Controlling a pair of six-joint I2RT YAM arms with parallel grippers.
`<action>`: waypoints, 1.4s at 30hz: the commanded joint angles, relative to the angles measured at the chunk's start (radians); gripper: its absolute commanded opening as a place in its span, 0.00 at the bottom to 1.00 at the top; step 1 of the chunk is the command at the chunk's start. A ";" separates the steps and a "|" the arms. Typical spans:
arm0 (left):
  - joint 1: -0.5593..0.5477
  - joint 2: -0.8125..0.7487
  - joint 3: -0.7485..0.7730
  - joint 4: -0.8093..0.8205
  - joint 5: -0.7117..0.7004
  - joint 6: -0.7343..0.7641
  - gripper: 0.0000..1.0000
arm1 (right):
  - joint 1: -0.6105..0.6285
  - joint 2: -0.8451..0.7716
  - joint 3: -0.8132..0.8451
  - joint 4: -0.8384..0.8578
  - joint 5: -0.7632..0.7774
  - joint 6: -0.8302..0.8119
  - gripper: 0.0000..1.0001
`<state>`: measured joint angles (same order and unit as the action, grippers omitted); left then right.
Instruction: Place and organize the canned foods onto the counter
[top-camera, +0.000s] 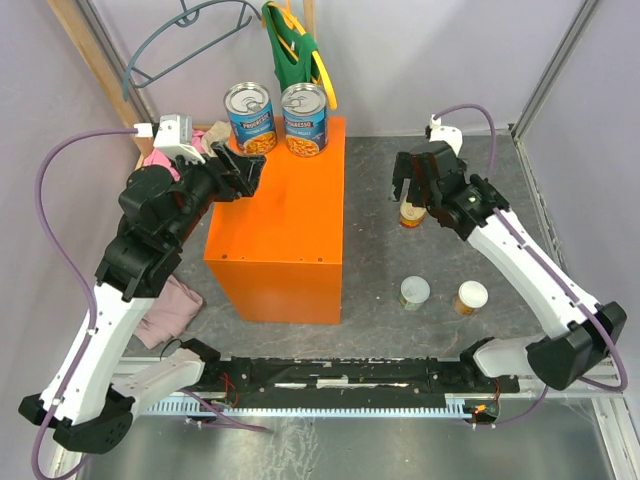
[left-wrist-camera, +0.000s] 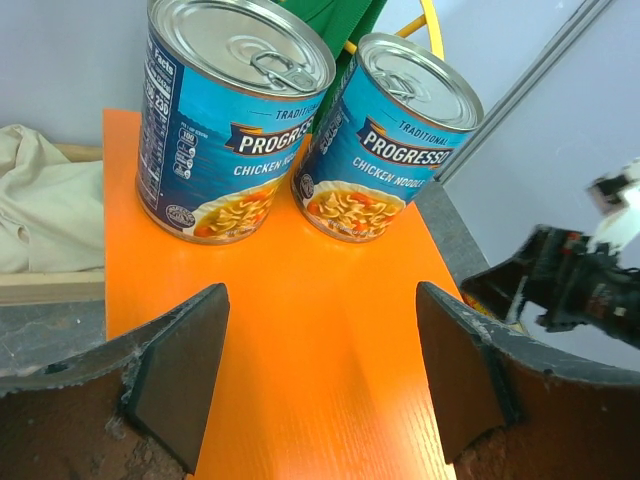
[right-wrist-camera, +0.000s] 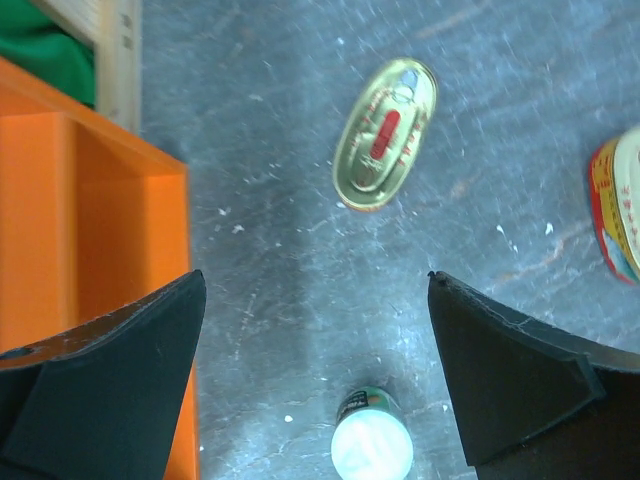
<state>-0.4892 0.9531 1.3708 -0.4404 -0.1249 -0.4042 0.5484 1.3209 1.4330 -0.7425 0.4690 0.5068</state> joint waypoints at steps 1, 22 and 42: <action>0.001 -0.025 0.002 0.031 0.019 -0.033 0.82 | -0.043 0.014 -0.052 0.091 0.055 0.100 1.00; 0.000 -0.030 -0.028 0.034 0.019 -0.023 0.85 | -0.220 0.452 0.106 0.069 -0.058 0.026 0.99; 0.001 -0.024 -0.041 0.052 0.002 -0.022 0.86 | -0.273 0.625 0.159 0.060 -0.103 0.019 0.99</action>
<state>-0.4892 0.9260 1.3209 -0.4393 -0.1211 -0.4046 0.2863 1.9373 1.5539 -0.6964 0.3710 0.5335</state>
